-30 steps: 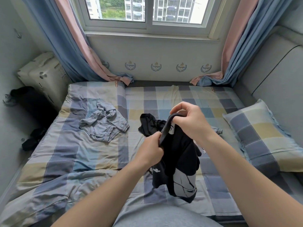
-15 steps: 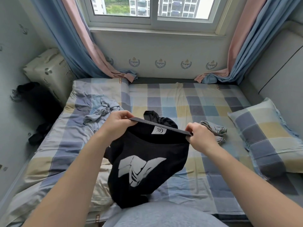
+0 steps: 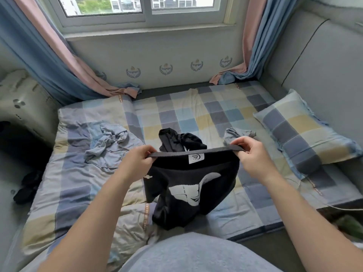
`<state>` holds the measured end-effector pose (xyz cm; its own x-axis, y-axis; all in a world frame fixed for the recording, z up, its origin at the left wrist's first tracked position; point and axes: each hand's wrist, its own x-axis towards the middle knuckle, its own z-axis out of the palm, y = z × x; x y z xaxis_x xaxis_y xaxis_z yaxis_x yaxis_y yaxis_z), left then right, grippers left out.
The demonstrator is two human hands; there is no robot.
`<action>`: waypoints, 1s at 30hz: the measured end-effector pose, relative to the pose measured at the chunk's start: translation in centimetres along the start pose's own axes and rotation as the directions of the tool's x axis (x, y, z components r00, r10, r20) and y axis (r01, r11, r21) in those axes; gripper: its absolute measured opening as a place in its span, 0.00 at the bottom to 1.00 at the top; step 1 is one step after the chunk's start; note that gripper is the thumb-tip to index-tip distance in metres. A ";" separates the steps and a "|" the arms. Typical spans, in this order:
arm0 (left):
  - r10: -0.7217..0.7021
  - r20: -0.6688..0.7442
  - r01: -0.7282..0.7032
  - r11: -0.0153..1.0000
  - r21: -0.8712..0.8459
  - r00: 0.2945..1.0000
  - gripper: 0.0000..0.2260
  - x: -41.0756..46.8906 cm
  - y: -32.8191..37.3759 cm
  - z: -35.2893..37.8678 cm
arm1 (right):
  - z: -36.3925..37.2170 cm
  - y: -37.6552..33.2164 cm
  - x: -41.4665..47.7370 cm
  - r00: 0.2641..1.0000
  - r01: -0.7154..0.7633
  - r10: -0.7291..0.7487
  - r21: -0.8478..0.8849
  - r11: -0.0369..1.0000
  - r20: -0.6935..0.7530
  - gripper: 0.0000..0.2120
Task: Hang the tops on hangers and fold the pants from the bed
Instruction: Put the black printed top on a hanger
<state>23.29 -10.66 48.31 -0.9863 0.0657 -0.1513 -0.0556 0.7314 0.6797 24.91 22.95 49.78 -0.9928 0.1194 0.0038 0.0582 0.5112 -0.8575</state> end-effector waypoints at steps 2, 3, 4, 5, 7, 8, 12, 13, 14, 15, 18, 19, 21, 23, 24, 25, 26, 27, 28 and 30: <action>0.047 0.120 -0.041 0.998 -0.051 0.992 0.11 0.5 -0.1 0.4 | 0.1 0.5 -2.2 0.995 -0.042 0.027 -0.148 0.988 -0.101 0.14; 0.075 0.178 -0.065 0.996 -0.061 0.981 0.11 0.6 -0.1 0.7 | 0.3 0.7 -3.4 0.986 -0.070 0.037 -0.202 0.977 -0.163 0.13; 0.104 0.235 -0.095 0.994 -0.050 0.966 0.11 0.6 -0.1 0.9 | 0.5 1.0 -4.6 0.974 -0.110 0.058 -0.234 0.966 -0.220 0.12; 0.133 0.288 -0.129 0.991 -0.034 0.948 0.11 0.5 0.0 1.1 | 0.8 1.2 -6.0 0.958 -0.164 0.095 -0.244 0.956 -0.271 0.12; 0.191 0.365 -0.200 0.980 -0.013 0.911 0.12 0.1 0.1 1.4 | 1.6 1.7 -8.8 0.910 -0.279 0.189 -0.209 0.937 -0.368 0.13; 0.219 0.392 -0.233 0.972 -0.011 0.893 0.13 -0.1 0.0 1.5 | 2.1 2.0 -10.4 0.881 -0.325 0.228 -0.181 0.928 -0.414 0.13; 0.302 0.506 -0.339 0.941 -0.022 0.808 0.15 -1.0 -0.1 2.6 | 3.9 2.8 -16.8 0.754 -0.448 0.299 -0.125 0.885 -0.585 0.15; 0.322 0.530 -0.361 0.932 -0.033 0.785 0.15 -1.3 -0.1 3.2 | 4.4 3.0 -18.6 0.719 -0.475 0.313 -0.111 0.873 -0.620 0.15; 0.340 0.551 -0.381 0.923 -0.043 0.762 0.15 -1.7 -0.1 3.9 | 5.0 3.1 -20.5 0.682 -0.502 0.327 -0.093 0.860 -0.654 0.16; 0.356 0.572 -0.399 0.915 -0.053 0.739 0.15 -2.2 -0.1 4.8 | 5.6 3.1 -22.5 0.643 -0.524 0.344 -0.066 0.849 -0.684 0.17; 0.407 0.643 -0.462 0.882 -0.092 0.649 0.15 -4.8 0.4 7.8 | 6.5 3.1 -28.9 0.530 -0.593 0.384 -0.007 0.805 -0.756 0.18; 0.419 0.673 -0.487 0.868 -0.099 0.610 0.15 -5.8 0.8 8.7 | 6.6 3.0 -31.1 0.493 -0.620 0.392 0.003 0.785 -0.776 0.18; 0.433 0.733 -0.522 0.844 -0.125 0.524 0.14 -7.9 1.7 10.4 | 6.5 2.6 -35.3 0.409 -0.659 0.414 0.050 0.750 -0.813 0.17; 0.447 0.775 -0.549 0.821 -0.157 0.446 0.13 -10.0 3.0 12.0 | 6.3 2.2 -39.3 0.325 -0.682 0.440 0.115 0.722 -0.837 0.17; 0.453 0.790 -0.568 0.806 -0.165 0.413 0.13 -11.0 3.7 12.8 | 6.2 2.0 -41.2 0.282 -0.688 0.455 0.152 0.709 -0.845 0.17; 0.457 0.803 -0.594 0.788 -0.164 0.383 0.13 -12.1 4.5 13.5 | 6.1 1.8 -43.0 0.240 -0.691 0.467 0.188 0.698 -0.851 0.16; 0.459 0.815 -0.620 0.768 -0.163 0.354 0.13 -13.3 5.4 14.3 | 6.0 1.6 -44.7 0.198 -0.692 0.473 0.219 0.687 -0.859 0.16; 0.462 0.826 -0.639 0.750 -0.170 0.322 0.12 -14.6 6.2 15.1 | 5.8 1.4 -46.3 0.154 -0.692 0.473 0.247 0.678 -0.867 0.15; 0.464 0.837 -0.650 0.737 -0.184 0.289 0.11 -15.9 7.1 16.1 | 5.6 1.2 -48.0 0.110 -0.691 0.469 0.272 0.670 -0.876 0.14; 0.468 0.855 -0.673 0.708 -0.213 0.222 0.10 -19.1 8.7 18.0 | 5.3 1.0 -51.4 0.024 -0.693 0.460 0.317 0.648 -0.887 0.11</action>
<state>44.40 6.69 44.19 -0.1116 0.9376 -0.3294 0.5914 0.3290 0.7362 75.40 12.82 46.05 0.0951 0.9935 0.0621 0.6928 -0.0213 -0.7208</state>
